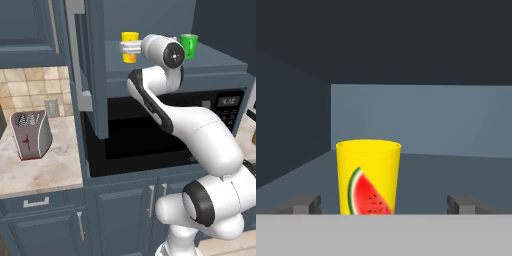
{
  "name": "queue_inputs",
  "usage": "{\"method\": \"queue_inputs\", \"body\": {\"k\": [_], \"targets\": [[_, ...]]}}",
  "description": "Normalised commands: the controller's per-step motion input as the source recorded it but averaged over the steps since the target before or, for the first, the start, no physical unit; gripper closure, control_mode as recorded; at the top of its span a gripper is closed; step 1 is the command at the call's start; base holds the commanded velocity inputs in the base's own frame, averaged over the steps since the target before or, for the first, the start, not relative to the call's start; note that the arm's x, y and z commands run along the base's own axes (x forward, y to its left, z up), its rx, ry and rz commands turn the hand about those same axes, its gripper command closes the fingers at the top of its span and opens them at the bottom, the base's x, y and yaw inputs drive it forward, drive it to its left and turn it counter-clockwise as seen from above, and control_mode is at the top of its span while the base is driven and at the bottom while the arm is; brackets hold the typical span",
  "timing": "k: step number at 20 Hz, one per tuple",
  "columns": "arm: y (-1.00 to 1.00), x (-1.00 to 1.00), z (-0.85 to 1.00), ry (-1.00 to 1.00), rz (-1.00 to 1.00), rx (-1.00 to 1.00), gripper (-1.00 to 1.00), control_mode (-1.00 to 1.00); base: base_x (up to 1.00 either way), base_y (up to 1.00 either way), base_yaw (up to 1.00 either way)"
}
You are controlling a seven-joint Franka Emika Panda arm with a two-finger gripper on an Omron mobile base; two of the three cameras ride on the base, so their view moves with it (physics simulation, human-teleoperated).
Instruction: There is a tray on the dining counter. Grab the cup, mug, and pitcher and place them on the tray. The pitcher may be placed next to the tray if it cannot fit the tray.
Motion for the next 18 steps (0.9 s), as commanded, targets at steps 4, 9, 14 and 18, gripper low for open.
{"method": "queue_inputs", "body": {"k": [4, 9, 14, 18], "targets": [[0.02, 0.02, -0.10, 0.00, 0.00, 0.00, -1.00, -1.00, 0.00, 0.00, 0.00], [0.12, 0.00, -0.01, 0.00, 0.00, 0.00, -1.00, -1.00, 0.00, 0.00, 0.00], [0.09, 0.07, 0.00, 0.00, 0.00, 0.00, -1.00, -1.00, 0.00, 0.00, 0.00], [0.01, 0.13, 0.00, 0.00, 0.00, 0.00, -1.00, -1.00, 0.00, 0.00, 0.00]]}}
